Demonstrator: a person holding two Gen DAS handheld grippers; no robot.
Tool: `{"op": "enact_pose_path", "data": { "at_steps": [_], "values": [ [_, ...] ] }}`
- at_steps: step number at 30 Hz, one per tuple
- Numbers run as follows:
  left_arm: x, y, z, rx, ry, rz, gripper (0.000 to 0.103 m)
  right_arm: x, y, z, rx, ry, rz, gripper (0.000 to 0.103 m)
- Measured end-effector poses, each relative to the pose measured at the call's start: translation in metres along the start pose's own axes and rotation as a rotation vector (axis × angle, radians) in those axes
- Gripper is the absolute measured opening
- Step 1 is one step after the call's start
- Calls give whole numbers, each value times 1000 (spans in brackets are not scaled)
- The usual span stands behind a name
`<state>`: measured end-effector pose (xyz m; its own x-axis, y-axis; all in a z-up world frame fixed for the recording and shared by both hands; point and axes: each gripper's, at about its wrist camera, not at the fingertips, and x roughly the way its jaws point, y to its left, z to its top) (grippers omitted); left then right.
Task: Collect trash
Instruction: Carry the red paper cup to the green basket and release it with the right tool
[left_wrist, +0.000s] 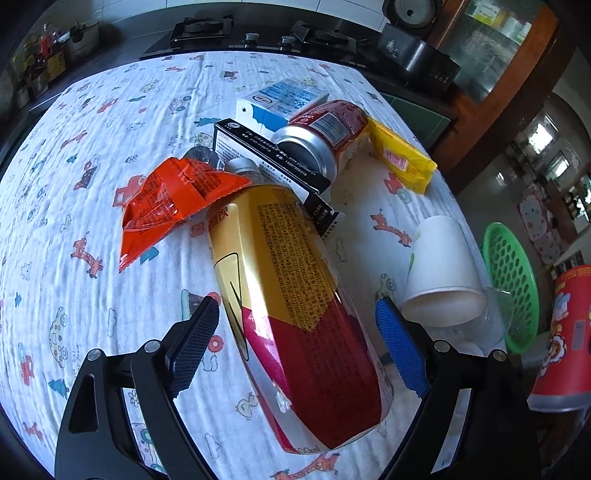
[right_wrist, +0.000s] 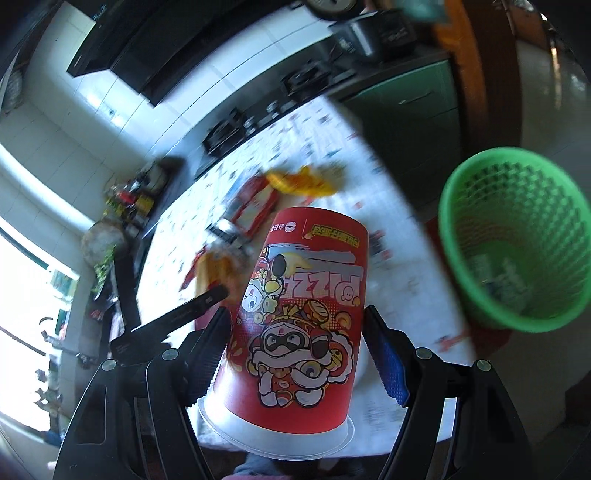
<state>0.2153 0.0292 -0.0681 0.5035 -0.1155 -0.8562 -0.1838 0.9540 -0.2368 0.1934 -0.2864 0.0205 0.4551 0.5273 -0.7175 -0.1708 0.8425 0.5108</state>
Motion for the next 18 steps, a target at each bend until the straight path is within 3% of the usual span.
{"op": "enact_pose_path", "data": {
  "at_steps": [3, 4, 18],
  "values": [
    [2, -4, 0, 4, 0, 12, 83, -10, -20, 5, 27, -32, -29, 70],
    [3, -4, 0, 5, -2, 20, 78, -14, -30, 8, 41, -46, -41, 70],
    [-15, -13, -13, 38, -57, 29, 72, -15, -116, 34, 83, -171, -323, 70]
  ]
}}
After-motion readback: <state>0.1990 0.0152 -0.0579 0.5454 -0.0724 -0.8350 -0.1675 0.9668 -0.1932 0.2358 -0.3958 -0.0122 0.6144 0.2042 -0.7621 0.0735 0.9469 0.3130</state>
